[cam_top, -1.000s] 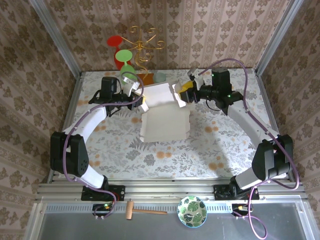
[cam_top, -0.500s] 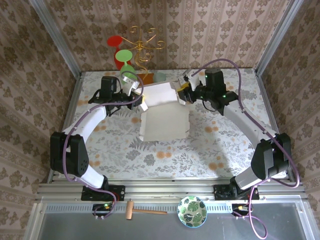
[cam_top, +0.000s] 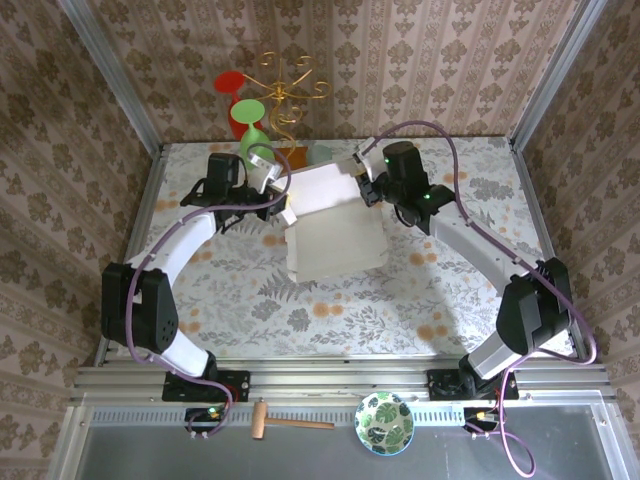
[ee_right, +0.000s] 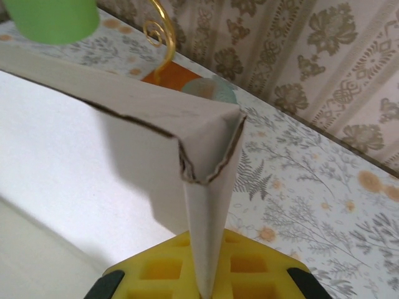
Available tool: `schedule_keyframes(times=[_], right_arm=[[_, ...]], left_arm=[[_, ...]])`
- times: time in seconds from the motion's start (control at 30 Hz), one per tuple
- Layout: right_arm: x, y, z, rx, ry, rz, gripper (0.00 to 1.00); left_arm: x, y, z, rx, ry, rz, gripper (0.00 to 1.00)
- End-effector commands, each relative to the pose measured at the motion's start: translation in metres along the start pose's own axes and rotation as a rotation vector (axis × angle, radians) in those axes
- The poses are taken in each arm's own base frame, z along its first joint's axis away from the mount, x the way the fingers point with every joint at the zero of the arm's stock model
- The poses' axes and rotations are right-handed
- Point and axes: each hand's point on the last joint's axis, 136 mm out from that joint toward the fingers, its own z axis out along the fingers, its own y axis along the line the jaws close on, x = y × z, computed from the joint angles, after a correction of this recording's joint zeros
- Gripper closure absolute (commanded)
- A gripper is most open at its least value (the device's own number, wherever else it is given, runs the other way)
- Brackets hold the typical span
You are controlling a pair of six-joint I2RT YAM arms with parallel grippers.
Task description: Fold the paper box
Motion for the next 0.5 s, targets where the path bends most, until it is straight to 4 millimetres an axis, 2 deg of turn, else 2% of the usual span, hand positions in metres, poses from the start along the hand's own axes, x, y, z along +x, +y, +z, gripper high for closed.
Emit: schedule_keyframes(times=[0.0,0.07,0.2,0.3,0.47], right_arm=[[-0.002,0.000,0.005,0.086,0.036,-0.038,0.96],[-0.001,-0.004,0.007,0.135,0.063,-0.042,1.00],[0.005,-0.011,0.009,0.216,0.106,-0.007,1.00],[0.008,-0.025,0.004,0.359,0.140,0.019,1.00],[0.022,-0.041,-0.005,0.516,0.225,0.102,1.00]], left_arm=[[-0.020,-0.021,0.003,0.060,-0.023,0.036,1.00],[-0.019,-0.015,0.005,0.008,-0.007,0.020,1.00],[-0.014,0.000,0.010,-0.100,0.031,-0.041,1.00],[-0.010,0.015,0.012,-0.215,0.053,-0.099,1.00],[-0.003,0.026,0.019,-0.357,0.098,-0.144,1.00]])
